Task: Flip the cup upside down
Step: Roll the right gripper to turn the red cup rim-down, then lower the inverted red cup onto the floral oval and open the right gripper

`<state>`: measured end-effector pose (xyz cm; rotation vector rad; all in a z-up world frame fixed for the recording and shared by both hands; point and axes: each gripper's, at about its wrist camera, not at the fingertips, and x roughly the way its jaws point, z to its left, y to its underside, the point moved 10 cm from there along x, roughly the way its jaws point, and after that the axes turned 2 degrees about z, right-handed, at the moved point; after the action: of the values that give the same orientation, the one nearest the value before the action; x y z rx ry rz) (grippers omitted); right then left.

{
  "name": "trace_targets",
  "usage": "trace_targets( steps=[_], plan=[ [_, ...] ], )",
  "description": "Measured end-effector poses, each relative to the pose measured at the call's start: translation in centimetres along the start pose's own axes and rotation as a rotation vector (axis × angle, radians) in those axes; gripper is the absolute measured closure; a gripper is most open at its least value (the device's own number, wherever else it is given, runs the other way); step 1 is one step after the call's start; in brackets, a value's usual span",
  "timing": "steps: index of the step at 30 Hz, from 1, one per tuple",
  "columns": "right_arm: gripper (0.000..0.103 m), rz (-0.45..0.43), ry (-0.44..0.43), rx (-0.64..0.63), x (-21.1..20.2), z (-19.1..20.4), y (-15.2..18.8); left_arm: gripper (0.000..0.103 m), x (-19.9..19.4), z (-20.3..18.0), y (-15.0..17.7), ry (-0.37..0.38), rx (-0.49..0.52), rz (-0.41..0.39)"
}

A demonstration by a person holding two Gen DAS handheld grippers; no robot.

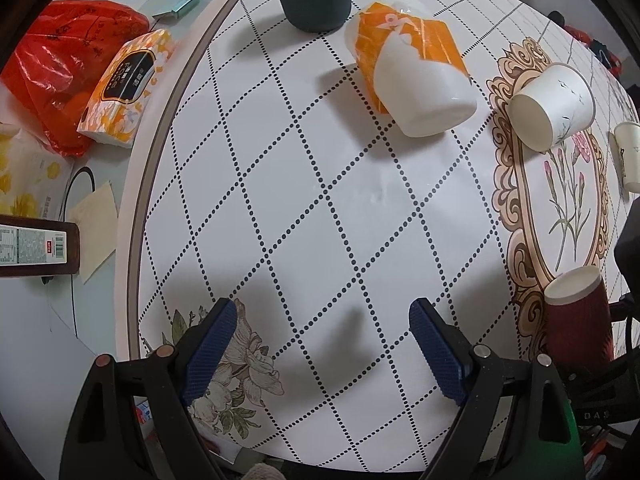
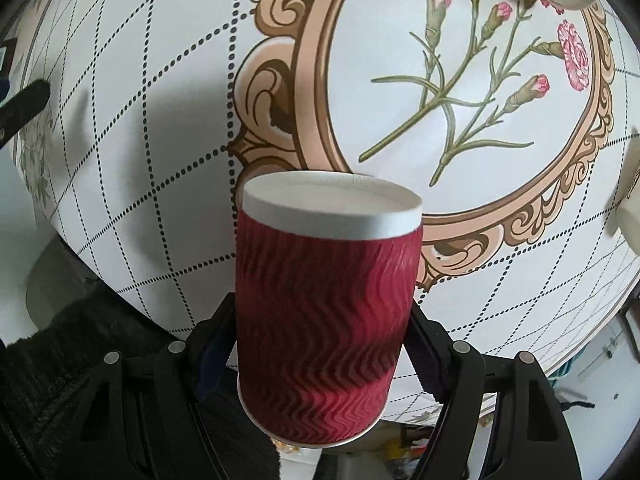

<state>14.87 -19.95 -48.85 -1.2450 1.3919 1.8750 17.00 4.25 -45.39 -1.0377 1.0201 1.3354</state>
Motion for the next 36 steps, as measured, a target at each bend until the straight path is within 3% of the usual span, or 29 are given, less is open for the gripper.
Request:
trace_targets(
  steps=[5, 7, 11, 15, 23, 26, 28, 36],
  plan=[
    [0.021, 0.018, -0.015, 0.032, 0.1, -0.5, -0.1, 0.015, 0.1, -0.3, 0.3, 0.002, 0.007, 0.003],
    [0.01, 0.019, -0.014, 0.038, 0.2, -0.5, -0.3, 0.015, 0.2, -0.7, 0.4, 0.006, 0.012, 0.004],
    [0.01, 0.012, -0.03, 0.055, -0.9, -0.7, -0.5, 0.015, 0.5, -1.2, 0.8, 0.018, 0.024, 0.012],
    [0.01, -0.023, -0.052, 0.074, -3.4, -4.0, -2.2, 0.015, 0.8, -2.2, 1.2, 0.029, 0.039, 0.021],
    [0.01, -0.052, -0.051, 0.096, -5.6, -4.8, -5.6, 0.015, 1.6, -3.5, 2.1, 0.025, 0.058, 0.045],
    [0.019, -0.054, -0.046, 0.097, -5.2, -5.2, -6.2, 0.015, 1.6, -3.5, 2.4, 0.021, 0.061, 0.049],
    [0.031, -0.047, -0.046, 0.103, -5.0, -5.6, -6.4, 0.015, 1.7, -3.3, 2.2, 0.02, 0.06, 0.051],
    [0.032, -0.091, -0.05, 0.114, -5.3, -6.1, -6.2, 0.015, 1.8, -3.3, 2.3, 0.019, 0.067, 0.049]
  ],
)
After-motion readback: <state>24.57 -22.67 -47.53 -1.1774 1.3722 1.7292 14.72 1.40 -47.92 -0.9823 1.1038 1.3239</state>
